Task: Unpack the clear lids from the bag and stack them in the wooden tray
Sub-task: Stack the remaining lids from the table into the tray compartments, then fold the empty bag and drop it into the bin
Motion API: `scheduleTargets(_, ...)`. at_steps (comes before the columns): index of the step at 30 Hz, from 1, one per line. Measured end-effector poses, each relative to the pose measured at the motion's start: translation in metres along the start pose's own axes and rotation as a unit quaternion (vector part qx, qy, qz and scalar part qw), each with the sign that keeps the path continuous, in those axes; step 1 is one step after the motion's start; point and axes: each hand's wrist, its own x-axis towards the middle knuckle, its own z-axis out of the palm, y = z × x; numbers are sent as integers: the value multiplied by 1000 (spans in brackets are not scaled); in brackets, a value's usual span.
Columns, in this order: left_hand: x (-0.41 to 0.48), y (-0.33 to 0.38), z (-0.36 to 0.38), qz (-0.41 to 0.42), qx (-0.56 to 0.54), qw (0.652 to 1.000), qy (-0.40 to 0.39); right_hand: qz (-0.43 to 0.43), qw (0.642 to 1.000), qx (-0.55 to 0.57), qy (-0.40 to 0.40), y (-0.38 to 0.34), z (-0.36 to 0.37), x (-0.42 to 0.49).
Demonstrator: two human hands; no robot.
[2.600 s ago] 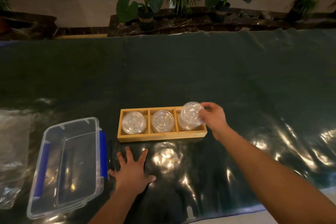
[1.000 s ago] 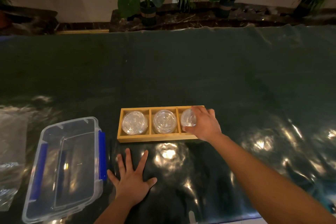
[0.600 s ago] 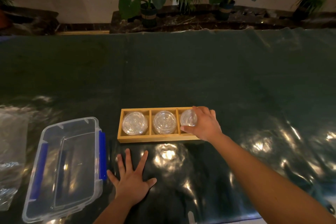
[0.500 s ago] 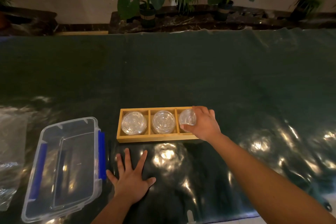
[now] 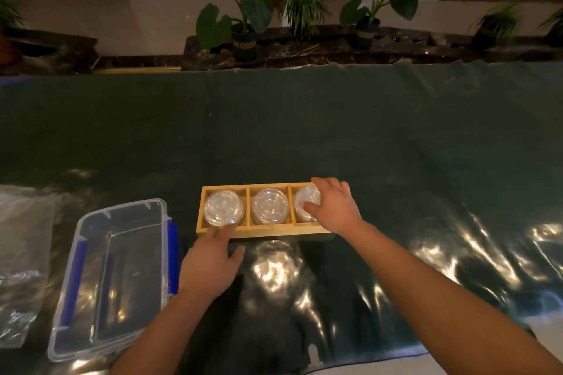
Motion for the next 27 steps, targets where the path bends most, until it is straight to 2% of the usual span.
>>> scheduleTargets(3, -7, 13, -25, 28, 10, 995, 99, -20, 1000, 3, 9, -13, -13, -5)
scheduleTargets(6, -12, 17, -50, 52, 51, 986, 147, -39, 999, 11, 23, -31, -28, -10)
scheduleTargets(16, -44, -16, -115, -19, 75, 981, 180, -145, 987, 40, 57, -115, -63, -34)
scheduleTargets(27, -120, -110, -170, -126, 83, 959, 240, -284, 957, 56, 32, -247, -37, -57)
